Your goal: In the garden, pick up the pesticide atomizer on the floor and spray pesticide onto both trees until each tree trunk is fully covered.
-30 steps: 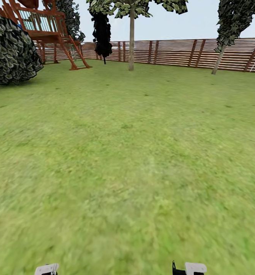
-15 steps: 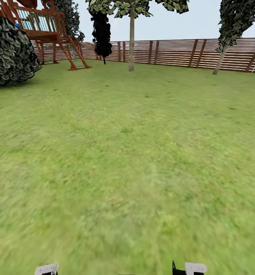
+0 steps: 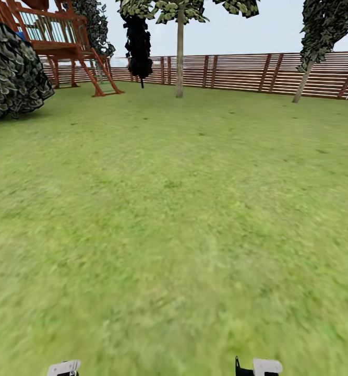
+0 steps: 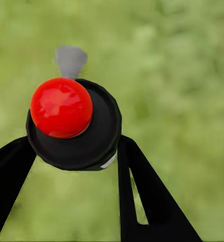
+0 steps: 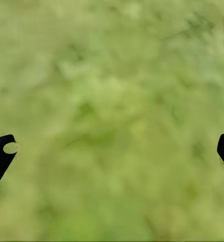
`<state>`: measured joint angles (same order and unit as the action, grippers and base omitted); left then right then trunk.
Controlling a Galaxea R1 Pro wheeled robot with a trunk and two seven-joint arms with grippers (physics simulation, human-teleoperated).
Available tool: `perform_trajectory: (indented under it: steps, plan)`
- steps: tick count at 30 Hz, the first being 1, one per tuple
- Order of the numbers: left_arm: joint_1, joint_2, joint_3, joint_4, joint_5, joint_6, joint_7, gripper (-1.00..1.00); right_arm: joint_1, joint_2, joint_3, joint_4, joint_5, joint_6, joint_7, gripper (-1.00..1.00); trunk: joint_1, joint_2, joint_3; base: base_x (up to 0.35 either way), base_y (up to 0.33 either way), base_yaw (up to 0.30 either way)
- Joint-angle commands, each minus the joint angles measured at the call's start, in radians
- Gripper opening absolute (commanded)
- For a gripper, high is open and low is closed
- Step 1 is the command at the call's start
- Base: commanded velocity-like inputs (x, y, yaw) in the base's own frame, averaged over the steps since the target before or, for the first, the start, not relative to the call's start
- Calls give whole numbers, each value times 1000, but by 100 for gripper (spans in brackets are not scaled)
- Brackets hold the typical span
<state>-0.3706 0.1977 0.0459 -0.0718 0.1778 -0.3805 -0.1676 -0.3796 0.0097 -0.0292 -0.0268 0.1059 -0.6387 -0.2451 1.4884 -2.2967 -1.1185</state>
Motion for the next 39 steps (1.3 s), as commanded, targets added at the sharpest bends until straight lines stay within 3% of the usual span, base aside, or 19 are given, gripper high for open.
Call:
perform_trajectory:
  steps: [1, 39]
  plan:
    - [-1, 0, 5, 1, 9, 0, -10, -100, -1, 0, -3, 1, 11, -1, -8, 100, 0, 0, -1, 339, 0, 0]
    - [-1, 2, 5, 0, 8, -1, -10, -100, -1, 1, -3, 1, 11, -1, -8, 100, 0, 0, -1, 339, 0, 0]
